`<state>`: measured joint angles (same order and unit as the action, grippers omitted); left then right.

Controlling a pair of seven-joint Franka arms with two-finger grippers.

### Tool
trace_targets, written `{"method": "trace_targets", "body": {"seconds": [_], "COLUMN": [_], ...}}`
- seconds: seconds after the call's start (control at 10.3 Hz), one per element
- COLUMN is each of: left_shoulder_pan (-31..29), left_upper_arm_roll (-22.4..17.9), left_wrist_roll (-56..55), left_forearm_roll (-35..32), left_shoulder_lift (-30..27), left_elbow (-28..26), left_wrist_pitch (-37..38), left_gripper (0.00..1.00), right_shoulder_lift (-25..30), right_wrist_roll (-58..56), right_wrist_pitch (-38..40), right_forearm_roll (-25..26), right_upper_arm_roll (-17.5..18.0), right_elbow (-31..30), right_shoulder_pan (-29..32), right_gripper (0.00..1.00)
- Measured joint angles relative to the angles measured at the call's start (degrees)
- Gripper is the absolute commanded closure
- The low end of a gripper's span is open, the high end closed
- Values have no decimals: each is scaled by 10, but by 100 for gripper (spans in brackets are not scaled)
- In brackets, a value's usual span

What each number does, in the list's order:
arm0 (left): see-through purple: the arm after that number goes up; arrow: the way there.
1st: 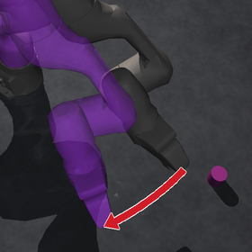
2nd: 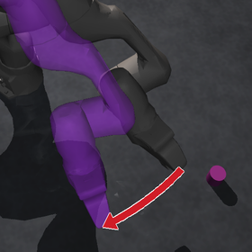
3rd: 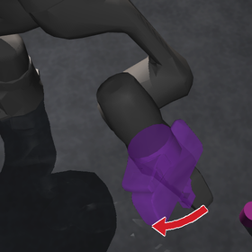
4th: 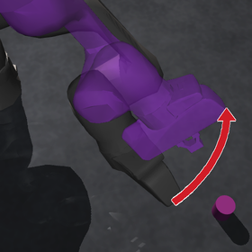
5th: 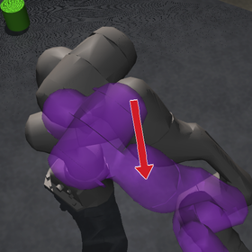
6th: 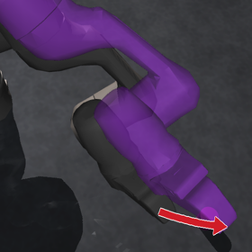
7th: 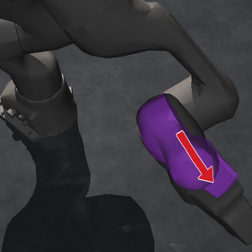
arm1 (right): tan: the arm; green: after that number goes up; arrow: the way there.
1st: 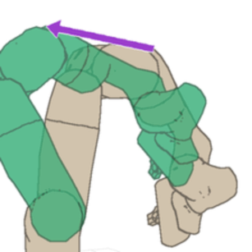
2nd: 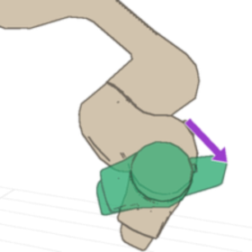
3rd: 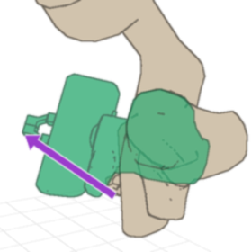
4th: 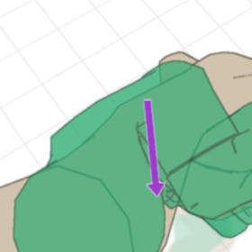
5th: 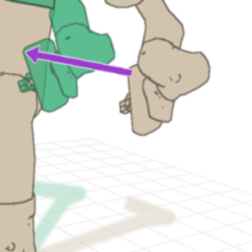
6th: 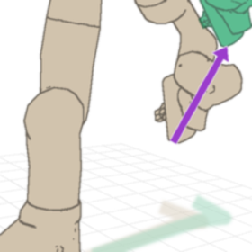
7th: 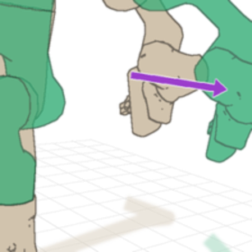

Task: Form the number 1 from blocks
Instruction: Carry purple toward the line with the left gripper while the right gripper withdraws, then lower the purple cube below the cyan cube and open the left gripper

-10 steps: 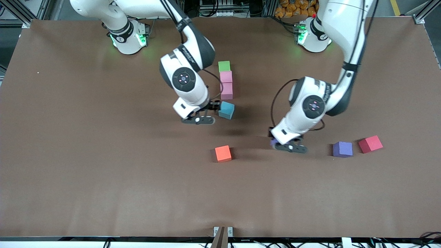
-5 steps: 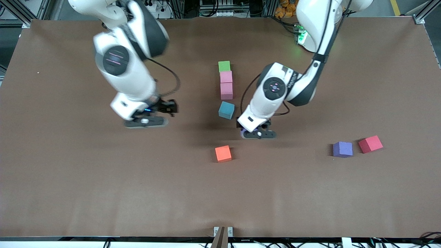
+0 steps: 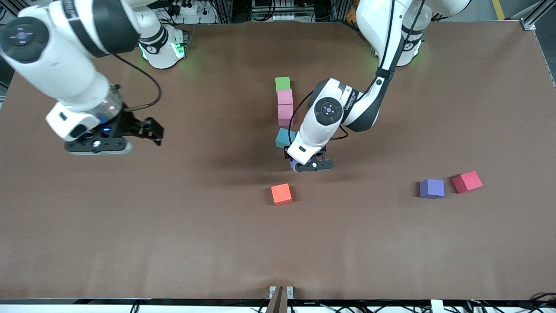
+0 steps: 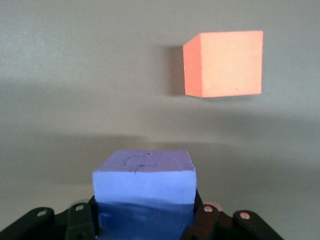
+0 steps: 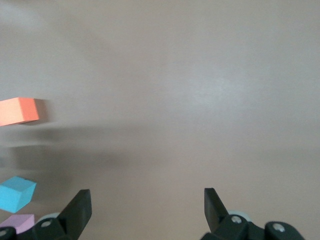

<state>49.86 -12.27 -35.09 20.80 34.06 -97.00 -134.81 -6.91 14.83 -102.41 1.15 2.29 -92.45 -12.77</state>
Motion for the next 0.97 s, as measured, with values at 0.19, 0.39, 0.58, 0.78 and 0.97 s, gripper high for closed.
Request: {"method": "trace_targets", "body": {"seconds": [0.19, 0.39, 0.58, 0.78, 0.97], "left_shoulder_pan": [3, 11, 22, 43, 63], "left_upper_arm_roll": [-21, -38, -41, -48, -56], "left_wrist_roll": [0, 0, 0, 0, 1], "left_forearm_roll": [17, 28, 29, 29, 29], "left_shoulder_lift": [10, 25, 43, 53, 61], "left_elbow": [16, 31, 51, 65, 68], "left_wrist_pitch": [0, 0, 0, 0, 0], "left_gripper": [100, 100, 100, 100, 100], "right_shoulder_lift": [1, 7, 10, 14, 18], "right_wrist_roll": [-14, -48, -52, -52, -52], "right_wrist_pitch": [-1, -1, -1, -1, -1], "right_forearm_roll": [1, 1, 1, 2, 2], "right_upper_arm_roll": [3, 3, 3, 3, -1], "right_elbow": [-1, -1, -1, 0, 0], "right_shoulder_pan": [33, 58, 65, 71, 78], "right_gripper": [0, 0, 0, 0, 0]}}
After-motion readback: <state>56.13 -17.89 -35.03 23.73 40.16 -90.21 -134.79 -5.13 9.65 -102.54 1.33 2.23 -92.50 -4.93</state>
